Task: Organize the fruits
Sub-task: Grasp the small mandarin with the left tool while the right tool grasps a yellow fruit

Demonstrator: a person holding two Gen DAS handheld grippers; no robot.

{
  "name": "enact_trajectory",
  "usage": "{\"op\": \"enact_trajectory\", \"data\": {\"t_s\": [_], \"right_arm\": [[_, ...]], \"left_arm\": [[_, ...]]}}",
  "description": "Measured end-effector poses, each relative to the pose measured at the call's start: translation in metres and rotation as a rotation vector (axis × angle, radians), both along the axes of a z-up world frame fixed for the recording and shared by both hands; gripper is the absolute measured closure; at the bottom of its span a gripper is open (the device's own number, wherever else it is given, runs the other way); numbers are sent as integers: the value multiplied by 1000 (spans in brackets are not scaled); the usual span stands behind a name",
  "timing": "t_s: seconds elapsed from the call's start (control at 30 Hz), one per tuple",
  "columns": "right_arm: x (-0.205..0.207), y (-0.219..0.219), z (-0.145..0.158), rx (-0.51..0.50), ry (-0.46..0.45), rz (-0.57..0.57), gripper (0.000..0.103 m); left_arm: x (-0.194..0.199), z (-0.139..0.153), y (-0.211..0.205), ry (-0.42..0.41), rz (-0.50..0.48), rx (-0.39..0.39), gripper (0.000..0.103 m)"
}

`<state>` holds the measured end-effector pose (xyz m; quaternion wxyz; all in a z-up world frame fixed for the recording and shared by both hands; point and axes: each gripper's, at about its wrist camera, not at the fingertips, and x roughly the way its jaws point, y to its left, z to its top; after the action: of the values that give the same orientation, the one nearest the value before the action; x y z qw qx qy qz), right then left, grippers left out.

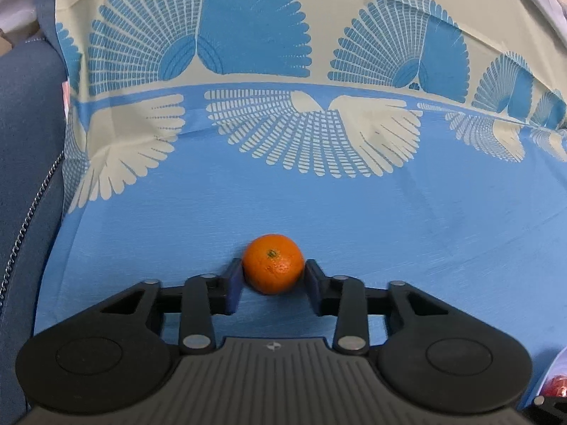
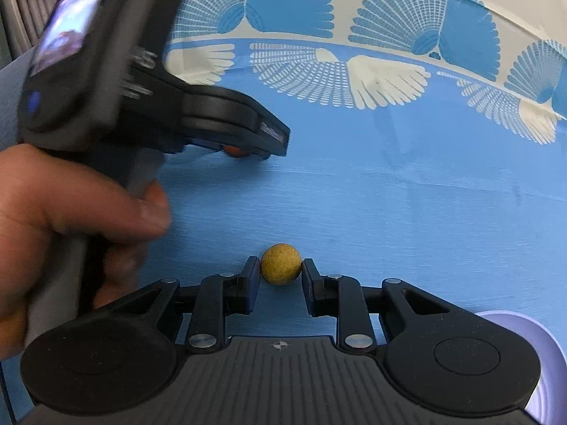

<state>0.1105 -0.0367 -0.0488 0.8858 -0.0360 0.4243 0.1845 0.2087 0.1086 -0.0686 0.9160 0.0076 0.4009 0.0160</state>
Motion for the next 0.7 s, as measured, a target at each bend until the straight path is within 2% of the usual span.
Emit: {"op": "enact_trajectory", "data": {"t_s": [0.3,0.43,0.53,0.7], "right_arm": [[-1,-4,5,28,-26,-13,76],[-18,-12,30,68,-116,2,76],[-29,-19,50,72,-195,13,76],[-60,-41,86,104,-244,12,76]], "left_arm": [[-23,28,4,-26,52,31,65],[-49,49,-2,-62,15,88,65],[-69,60,-9,-58,19,125,65],[-117,88,-24,-98,-18,126,65]]}}
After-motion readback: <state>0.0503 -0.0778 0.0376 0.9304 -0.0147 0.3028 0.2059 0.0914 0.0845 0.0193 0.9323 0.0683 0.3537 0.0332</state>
